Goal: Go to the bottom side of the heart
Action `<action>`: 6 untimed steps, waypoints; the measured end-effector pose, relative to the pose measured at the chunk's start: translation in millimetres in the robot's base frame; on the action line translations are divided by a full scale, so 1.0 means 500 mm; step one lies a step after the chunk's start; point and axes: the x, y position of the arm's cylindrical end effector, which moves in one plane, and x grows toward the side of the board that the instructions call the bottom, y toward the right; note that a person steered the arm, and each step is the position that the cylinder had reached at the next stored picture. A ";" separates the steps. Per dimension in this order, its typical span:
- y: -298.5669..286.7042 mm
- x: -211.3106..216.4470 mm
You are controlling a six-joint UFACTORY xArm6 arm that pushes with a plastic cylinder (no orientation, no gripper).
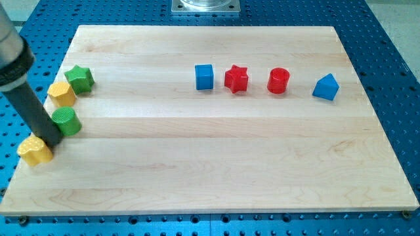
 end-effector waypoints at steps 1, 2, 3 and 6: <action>-0.016 -0.089; -0.104 -0.062; -0.105 -0.053; -0.027 0.171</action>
